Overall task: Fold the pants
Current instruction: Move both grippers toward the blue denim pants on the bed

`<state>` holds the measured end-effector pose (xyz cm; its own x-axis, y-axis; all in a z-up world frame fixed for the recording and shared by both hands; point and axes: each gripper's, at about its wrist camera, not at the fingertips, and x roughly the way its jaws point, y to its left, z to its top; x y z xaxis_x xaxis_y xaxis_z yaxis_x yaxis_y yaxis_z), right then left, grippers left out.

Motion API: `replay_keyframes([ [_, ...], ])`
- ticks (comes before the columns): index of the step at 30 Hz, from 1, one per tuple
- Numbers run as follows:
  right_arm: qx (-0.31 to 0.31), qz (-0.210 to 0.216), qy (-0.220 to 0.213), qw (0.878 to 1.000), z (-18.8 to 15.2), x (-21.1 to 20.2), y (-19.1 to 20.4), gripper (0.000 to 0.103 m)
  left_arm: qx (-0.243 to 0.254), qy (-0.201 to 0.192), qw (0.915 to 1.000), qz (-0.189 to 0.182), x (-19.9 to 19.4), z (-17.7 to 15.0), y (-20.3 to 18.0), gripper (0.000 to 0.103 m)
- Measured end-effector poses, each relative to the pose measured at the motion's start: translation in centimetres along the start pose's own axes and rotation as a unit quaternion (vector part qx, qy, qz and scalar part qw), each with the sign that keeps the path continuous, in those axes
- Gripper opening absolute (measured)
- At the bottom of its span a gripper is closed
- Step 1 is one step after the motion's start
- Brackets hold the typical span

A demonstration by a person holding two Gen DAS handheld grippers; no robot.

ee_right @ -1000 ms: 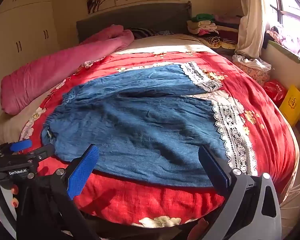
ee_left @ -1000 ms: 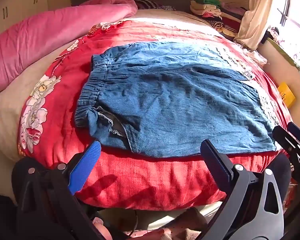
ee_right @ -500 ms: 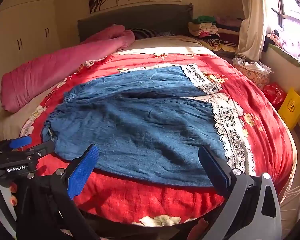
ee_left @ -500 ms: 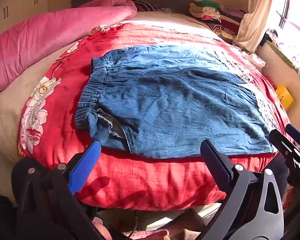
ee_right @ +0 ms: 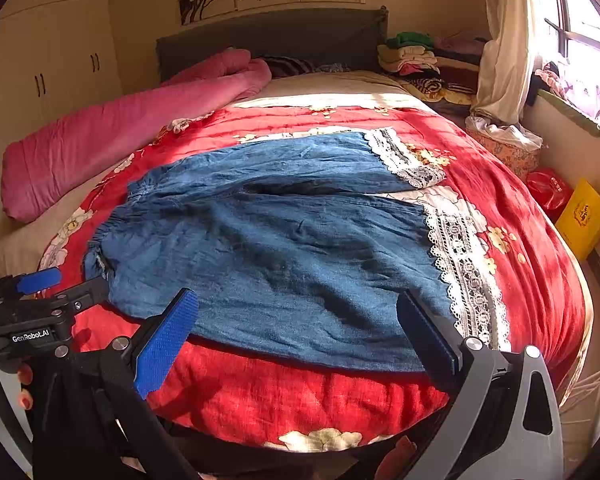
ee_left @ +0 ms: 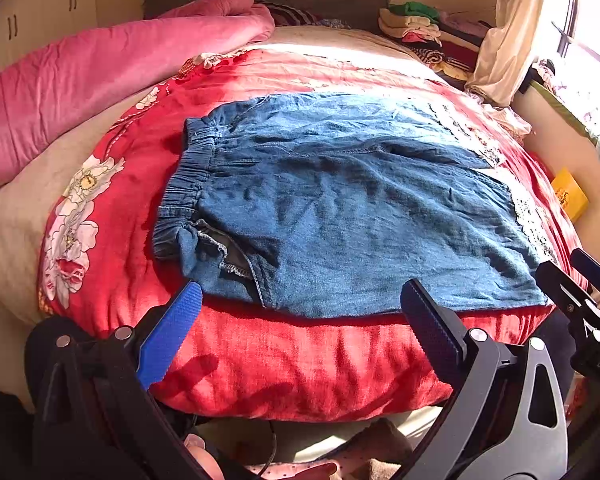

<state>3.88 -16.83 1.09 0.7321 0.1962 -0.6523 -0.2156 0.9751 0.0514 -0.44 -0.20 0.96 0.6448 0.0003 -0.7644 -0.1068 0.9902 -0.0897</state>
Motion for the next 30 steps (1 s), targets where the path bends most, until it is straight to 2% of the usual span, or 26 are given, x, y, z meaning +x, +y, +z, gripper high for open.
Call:
replay_keyframes([
  [30,-0.009,0.003,0.006,1.000,-0.17,0.47,0.64,0.099,-0.001,-0.005,1.0000,0.005,-0.34,0.01,0.35,0.094],
])
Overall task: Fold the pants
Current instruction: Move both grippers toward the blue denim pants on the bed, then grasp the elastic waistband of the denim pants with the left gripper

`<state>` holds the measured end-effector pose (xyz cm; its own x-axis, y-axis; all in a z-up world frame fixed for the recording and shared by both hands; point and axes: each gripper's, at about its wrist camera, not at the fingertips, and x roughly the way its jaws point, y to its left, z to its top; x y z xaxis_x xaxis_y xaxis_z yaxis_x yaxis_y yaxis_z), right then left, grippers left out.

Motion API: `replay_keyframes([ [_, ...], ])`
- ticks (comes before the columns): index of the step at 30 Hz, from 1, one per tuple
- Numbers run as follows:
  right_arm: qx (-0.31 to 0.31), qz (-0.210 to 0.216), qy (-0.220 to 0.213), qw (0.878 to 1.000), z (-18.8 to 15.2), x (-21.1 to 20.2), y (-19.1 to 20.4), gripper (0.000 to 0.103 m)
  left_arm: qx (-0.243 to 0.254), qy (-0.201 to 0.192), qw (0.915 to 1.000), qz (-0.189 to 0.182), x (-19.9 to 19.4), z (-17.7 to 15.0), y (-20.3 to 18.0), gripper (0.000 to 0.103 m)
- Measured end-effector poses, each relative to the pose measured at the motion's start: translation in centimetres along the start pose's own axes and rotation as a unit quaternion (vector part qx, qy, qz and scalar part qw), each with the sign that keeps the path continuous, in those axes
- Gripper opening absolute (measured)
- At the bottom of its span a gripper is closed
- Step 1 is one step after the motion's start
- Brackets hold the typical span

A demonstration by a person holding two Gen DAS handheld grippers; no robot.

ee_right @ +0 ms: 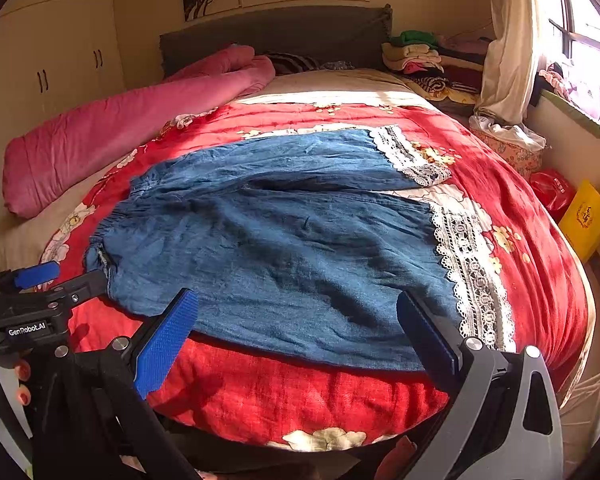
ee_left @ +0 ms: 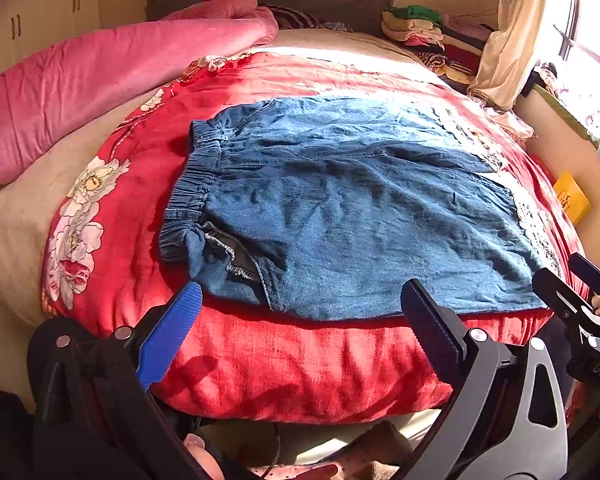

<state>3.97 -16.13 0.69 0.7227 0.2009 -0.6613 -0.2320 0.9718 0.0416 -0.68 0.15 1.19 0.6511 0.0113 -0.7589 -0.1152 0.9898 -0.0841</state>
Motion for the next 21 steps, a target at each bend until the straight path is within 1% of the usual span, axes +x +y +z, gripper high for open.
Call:
replay_keyframes([
  [4,-0.001,0.001,0.000,1.000,0.0,0.0,0.0,0.099,0.000,0.001,1.0000,-0.001,0.0,0.1,0.1,0.094],
  [12,0.003,0.013,0.011,1.000,1.3,1.3,-0.3,0.099,-0.004,0.006,0.9999,-0.008,1.0,0.7,0.7,0.094],
  [19,-0.010,0.038,0.027,0.999,4.3,3.5,-0.1,0.099,-0.010,0.010,0.9998,-0.014,2.7,2.7,2.6,0.094],
  [20,-0.012,0.056,0.035,0.998,5.4,4.3,0.1,0.099,-0.011,0.010,0.9997,-0.017,2.9,3.1,3.0,0.094],
  [21,-0.015,0.059,0.038,0.997,5.9,4.7,0.4,0.099,-0.012,0.010,0.9997,-0.018,3.2,3.6,3.3,0.094],
])
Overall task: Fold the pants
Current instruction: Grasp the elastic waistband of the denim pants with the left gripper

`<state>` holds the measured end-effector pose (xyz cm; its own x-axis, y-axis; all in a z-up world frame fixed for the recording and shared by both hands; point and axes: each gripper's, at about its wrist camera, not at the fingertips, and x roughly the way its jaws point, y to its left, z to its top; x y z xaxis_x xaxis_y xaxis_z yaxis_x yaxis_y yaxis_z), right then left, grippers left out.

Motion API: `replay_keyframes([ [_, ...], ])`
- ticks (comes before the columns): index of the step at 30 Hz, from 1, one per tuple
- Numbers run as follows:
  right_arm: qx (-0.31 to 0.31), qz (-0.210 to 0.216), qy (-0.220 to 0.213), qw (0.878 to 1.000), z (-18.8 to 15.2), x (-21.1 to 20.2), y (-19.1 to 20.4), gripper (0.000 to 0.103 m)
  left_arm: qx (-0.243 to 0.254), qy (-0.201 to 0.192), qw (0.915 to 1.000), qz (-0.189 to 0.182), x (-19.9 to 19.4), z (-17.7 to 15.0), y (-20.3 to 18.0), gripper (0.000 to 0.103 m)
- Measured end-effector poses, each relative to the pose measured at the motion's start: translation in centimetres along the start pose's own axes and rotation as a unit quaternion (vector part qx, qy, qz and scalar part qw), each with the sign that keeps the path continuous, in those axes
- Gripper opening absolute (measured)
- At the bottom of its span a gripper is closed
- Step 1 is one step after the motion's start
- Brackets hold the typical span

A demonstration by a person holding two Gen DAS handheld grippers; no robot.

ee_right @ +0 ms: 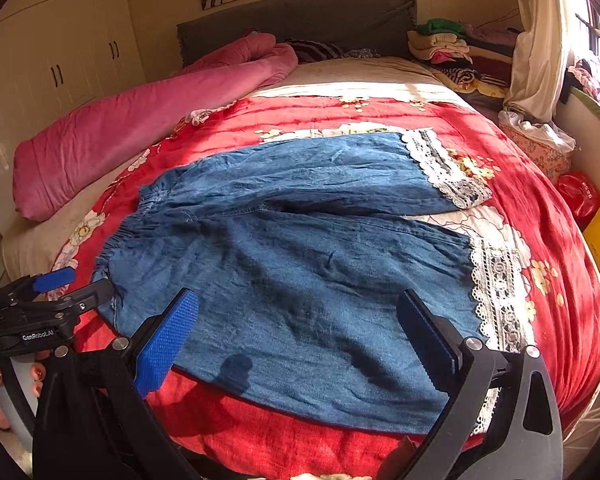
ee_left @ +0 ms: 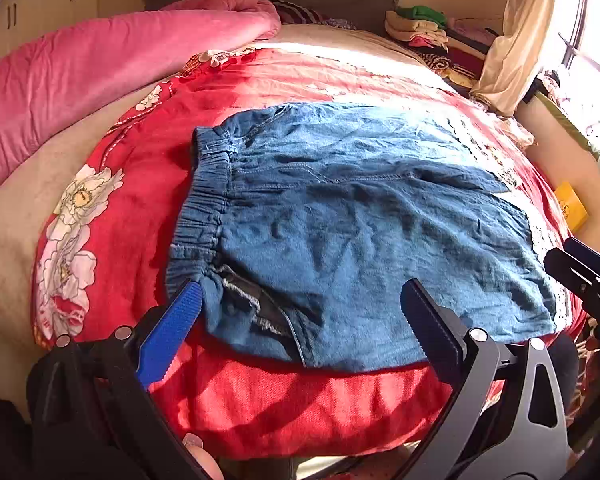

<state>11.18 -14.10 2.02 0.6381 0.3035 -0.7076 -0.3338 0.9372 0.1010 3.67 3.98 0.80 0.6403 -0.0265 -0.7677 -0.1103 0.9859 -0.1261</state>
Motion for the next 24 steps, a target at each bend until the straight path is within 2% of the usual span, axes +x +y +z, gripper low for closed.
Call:
replay_keyframes([
  [3,-0.015,0.009,0.004,1.000,1.3,0.8,0.4,0.099,-0.002,-0.003,1.0000,0.001,0.7,1.5,1.1,0.094],
  [4,-0.021,0.037,0.016,0.999,2.8,1.9,0.6,0.099,-0.004,-0.001,1.0000,0.003,1.0,2.0,1.5,0.094],
  [5,-0.021,0.037,0.016,0.999,2.8,1.9,0.6,0.099,-0.007,0.001,1.0000,0.004,1.3,2.6,1.9,0.094],
  [7,-0.030,0.050,0.022,0.998,4.9,3.4,0.9,0.099,-0.013,0.000,0.9999,0.007,2.0,3.9,2.9,0.094],
  [11,-0.024,0.077,0.032,0.996,7.6,5.7,0.6,0.099,-0.020,-0.007,0.9993,0.031,4.1,6.8,5.4,0.094],
  [13,-0.030,0.076,0.034,0.996,8.7,6.9,0.5,0.099,-0.013,-0.006,0.9992,0.037,5.4,8.2,6.5,0.094],
  [15,-0.044,0.064,0.038,0.996,9.9,8.2,0.5,0.099,-0.012,0.010,0.9989,0.044,7.2,9.4,7.7,0.094],
  [20,-0.082,0.062,0.055,0.993,12.8,12.4,0.7,0.099,0.012,0.020,0.9994,0.025,11.1,12.0,9.2,0.093],
  [22,-0.098,0.065,0.065,0.991,13.9,14.3,0.9,0.099,0.025,0.030,0.9992,0.014,12.7,12.8,9.3,0.085],
  [23,-0.106,0.064,0.070,0.990,14.5,15.3,1.1,0.099,0.031,0.034,0.9989,0.010,13.4,13.1,9.3,0.077],
  [24,-0.114,0.065,0.074,0.989,14.9,16.1,1.3,0.099,0.037,0.035,0.9987,0.004,14.0,13.4,9.3,0.075],
])
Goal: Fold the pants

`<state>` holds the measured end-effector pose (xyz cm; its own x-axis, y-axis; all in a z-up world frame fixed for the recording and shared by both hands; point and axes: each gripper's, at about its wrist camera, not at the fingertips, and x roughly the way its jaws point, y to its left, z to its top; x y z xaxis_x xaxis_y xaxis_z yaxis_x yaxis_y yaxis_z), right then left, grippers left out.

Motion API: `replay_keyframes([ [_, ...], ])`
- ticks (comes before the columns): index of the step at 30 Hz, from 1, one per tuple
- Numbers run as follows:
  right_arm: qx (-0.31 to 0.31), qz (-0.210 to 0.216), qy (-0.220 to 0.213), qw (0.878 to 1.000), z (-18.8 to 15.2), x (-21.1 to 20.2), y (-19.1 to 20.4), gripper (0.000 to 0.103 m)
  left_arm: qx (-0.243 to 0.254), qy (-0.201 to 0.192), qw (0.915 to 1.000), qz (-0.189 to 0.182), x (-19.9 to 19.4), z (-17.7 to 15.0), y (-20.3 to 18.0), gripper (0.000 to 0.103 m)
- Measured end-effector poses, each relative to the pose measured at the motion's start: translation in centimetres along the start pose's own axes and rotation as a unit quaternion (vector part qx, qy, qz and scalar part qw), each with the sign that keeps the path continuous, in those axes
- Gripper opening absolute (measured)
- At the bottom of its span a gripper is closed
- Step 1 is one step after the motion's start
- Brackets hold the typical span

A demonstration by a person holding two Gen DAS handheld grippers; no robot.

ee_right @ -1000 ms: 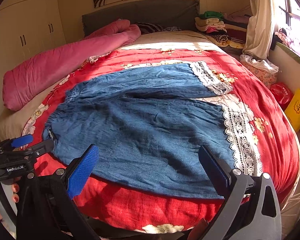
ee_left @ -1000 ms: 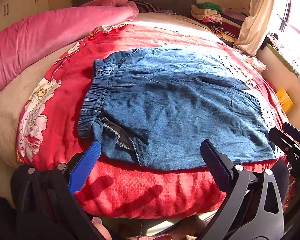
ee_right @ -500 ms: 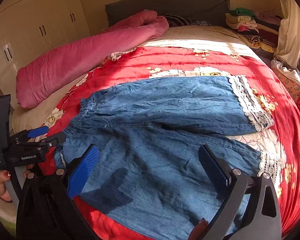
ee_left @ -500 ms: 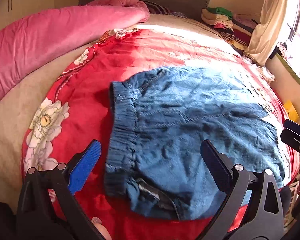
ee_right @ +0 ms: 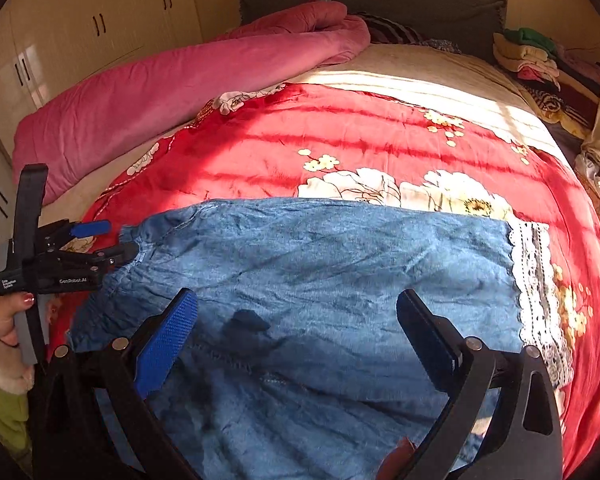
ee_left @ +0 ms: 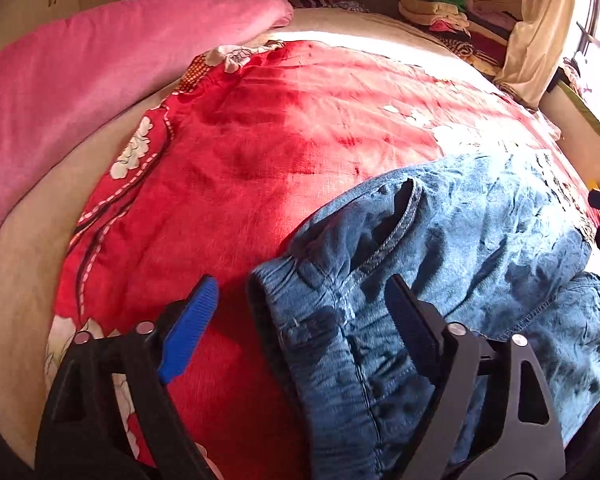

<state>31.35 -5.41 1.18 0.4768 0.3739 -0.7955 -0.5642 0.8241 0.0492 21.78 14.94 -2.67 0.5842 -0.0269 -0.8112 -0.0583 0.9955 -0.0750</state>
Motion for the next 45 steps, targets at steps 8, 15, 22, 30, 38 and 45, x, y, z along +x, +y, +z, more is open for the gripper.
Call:
replay_keyframes([
  [8,-0.062,0.009,0.044,0.997,3.2,6.3,0.4,0.099,0.021,0.007,0.9994,-0.025,4.2,1.1,0.3,0.035],
  [15,-0.139,0.021,0.063,0.988,5.8,10.6,2.5,0.099,-0.018,-0.023,0.9954,-0.091,3.3,1.6,2.0,0.025],
  [22,-0.239,0.028,0.090,0.967,7.0,14.4,4.8,0.097,-0.016,-0.064,0.9914,-0.113,0.3,2.1,2.1,0.024],
  [30,-0.235,0.076,0.078,0.966,5.8,11.3,6.7,0.007,-0.003,-0.076,0.9911,-0.110,-0.4,2.2,1.9,0.024],
  [38,-0.167,0.076,0.008,0.983,3.5,1.5,6.6,0.006,0.045,-0.118,0.9858,-0.110,-4.4,1.1,0.2,0.024],
  [45,-0.136,0.102,-0.017,0.985,-2.6,-4.7,7.8,0.006,0.079,-0.150,0.9786,-0.116,-9.0,-2.5,-2.2,0.024],
])
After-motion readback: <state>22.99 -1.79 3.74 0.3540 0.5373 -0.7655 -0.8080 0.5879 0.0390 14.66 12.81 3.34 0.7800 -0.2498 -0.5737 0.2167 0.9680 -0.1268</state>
